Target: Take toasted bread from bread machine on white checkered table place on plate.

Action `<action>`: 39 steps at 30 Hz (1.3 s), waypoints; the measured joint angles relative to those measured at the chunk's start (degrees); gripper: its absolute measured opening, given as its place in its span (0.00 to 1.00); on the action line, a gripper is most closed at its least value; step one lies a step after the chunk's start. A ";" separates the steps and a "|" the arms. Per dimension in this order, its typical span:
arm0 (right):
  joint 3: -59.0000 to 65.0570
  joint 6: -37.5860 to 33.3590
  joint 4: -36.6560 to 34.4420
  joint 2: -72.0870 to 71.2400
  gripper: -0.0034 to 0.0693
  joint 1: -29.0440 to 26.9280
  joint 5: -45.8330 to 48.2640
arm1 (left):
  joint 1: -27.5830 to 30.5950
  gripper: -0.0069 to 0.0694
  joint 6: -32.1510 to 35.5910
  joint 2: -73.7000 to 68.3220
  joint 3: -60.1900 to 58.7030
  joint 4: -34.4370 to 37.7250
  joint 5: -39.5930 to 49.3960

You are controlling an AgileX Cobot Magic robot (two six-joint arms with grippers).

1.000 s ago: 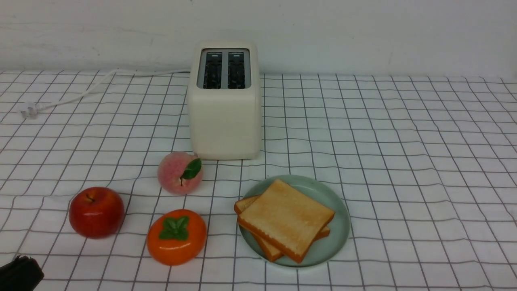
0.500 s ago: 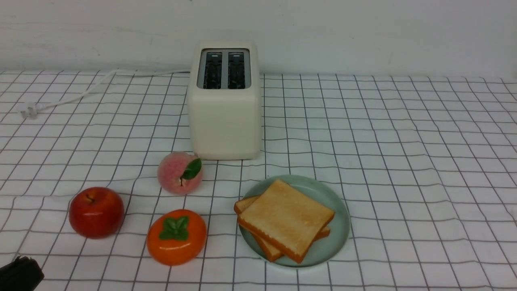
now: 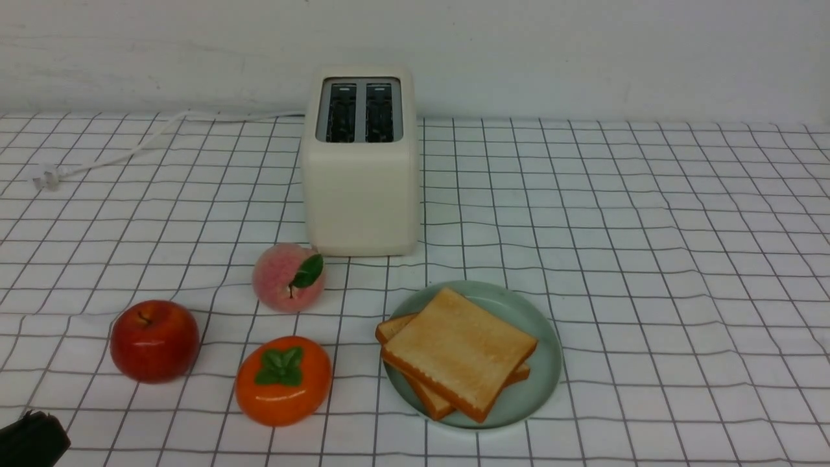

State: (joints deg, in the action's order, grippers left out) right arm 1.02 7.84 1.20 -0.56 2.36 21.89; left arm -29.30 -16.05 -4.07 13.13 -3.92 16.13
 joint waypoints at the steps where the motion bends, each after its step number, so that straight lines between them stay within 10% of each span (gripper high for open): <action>1: 0.00 0.00 0.00 0.00 0.03 0.00 0.00 | 0.00 0.11 0.00 0.00 0.00 0.00 0.00; 11: 0.00 0.00 0.00 0.00 0.04 0.00 0.00 | 1.02 0.11 0.00 0.00 -3.97 0.43 -3.72; 23: 0.00 0.00 0.00 0.00 0.05 0.00 0.00 | 24.93 0.07 1.76 4.15 -13.39 8.80 -11.45; 39: 0.00 0.00 0.05 0.00 0.08 0.00 0.06 | 31.04 0.07 6.98 4.66 -14.81 8.59 6.24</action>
State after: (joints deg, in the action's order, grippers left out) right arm 1.02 7.84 1.25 -0.56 2.36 21.96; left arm 1.74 -9.08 0.59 -1.67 4.68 22.37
